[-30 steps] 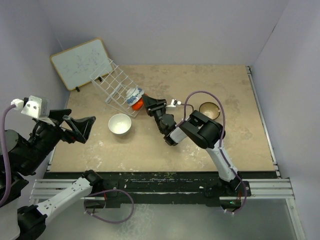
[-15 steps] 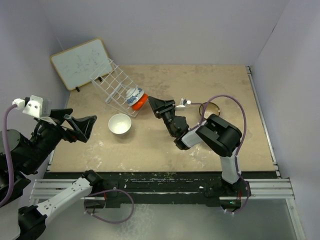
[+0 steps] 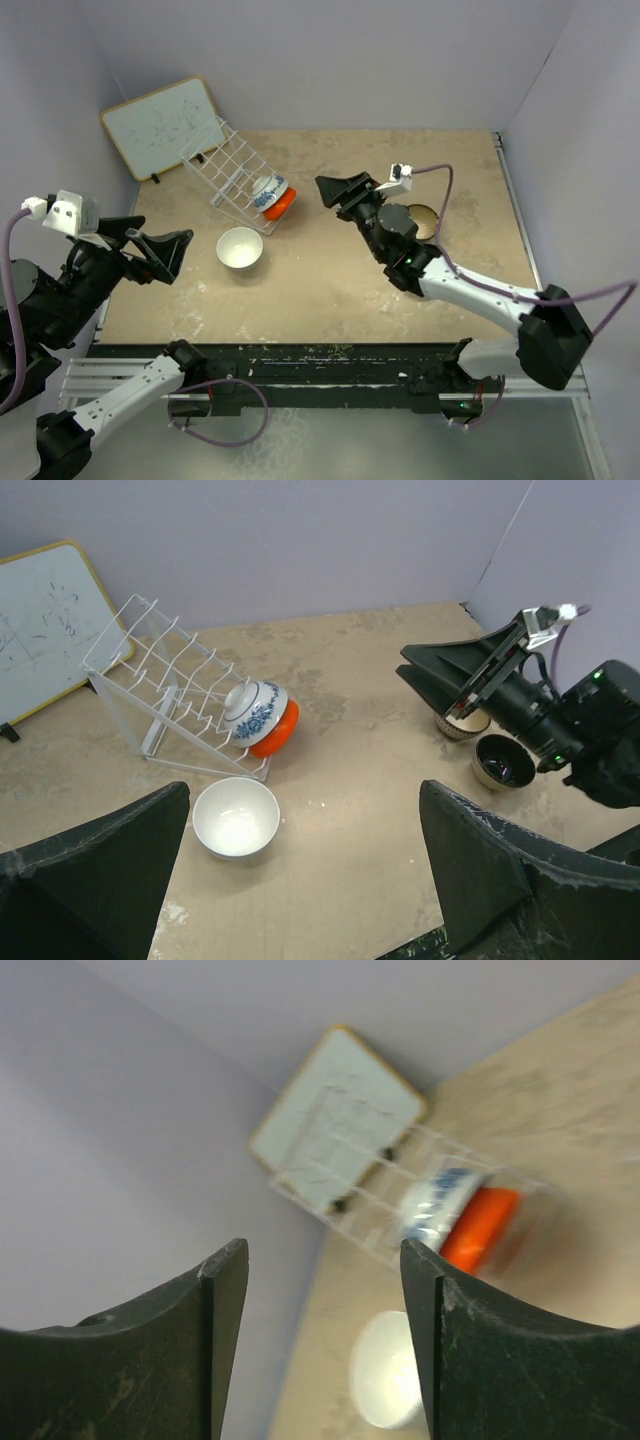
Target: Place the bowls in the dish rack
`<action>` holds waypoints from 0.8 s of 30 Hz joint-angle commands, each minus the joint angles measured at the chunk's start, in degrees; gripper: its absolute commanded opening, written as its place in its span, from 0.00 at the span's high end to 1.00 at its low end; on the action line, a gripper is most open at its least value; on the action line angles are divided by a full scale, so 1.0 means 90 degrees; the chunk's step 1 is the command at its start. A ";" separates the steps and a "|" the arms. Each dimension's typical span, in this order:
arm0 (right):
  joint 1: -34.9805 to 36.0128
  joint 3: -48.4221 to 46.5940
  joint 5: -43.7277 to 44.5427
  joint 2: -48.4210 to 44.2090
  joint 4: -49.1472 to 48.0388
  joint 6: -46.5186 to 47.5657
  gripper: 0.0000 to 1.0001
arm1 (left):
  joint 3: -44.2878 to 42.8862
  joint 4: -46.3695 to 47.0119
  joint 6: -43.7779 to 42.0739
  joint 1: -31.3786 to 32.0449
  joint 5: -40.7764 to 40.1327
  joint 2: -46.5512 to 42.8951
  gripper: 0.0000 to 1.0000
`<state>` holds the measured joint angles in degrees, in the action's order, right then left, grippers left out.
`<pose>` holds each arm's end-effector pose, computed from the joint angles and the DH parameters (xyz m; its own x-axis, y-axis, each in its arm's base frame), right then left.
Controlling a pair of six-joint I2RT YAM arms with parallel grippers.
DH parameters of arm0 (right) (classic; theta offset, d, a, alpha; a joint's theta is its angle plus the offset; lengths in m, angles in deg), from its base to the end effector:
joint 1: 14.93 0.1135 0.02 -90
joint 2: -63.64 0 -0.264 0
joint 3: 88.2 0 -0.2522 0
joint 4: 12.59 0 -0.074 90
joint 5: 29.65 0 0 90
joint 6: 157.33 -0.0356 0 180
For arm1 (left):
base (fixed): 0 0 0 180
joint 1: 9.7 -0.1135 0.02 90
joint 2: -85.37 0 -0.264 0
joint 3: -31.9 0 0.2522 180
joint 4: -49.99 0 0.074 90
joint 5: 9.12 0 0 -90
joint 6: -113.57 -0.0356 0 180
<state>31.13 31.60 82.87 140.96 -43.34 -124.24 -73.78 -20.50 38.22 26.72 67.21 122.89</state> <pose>0.2228 0.2116 0.3220 -0.2516 0.8542 -0.4550 -0.3591 0.3541 0.8635 0.0154 -0.0009 0.5040 -0.1295 -0.2099 -0.9691 0.3660 0.8982 -0.2434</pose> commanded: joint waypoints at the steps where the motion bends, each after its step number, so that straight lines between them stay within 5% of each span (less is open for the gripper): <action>1: -0.0038 -0.0864 0.1545 -0.0751 0.4166 0.1764 0.33 | 0.0020 0.0319 0.0134 -0.0020 0.0073 -0.0024 0.01; 5: -0.0133 -0.1481 0.2196 -0.1046 0.6163 0.2007 0.30 | 0.0178 0.0415 0.0149 -0.0022 0.0064 -0.0061 0.01; 10: -0.0739 -0.1358 0.1179 -0.1128 0.7442 0.1815 0.28 | 0.0257 0.0458 0.0125 -0.0023 0.0054 -0.0066 0.01; 17: -0.1843 -0.1015 0.0140 -0.0745 0.6902 0.2442 0.31 | 0.0400 0.0465 0.0181 -0.0014 0.0103 -0.0150 0.01; 24: -0.2360 -0.1747 -0.0294 0.0560 0.6705 0.3031 0.38 | 0.0420 0.0402 0.0260 -0.0019 0.0018 -0.0253 0.01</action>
<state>11.15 20.72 83.22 141.51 18.80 -101.50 -70.15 -18.73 39.49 26.72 67.38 121.40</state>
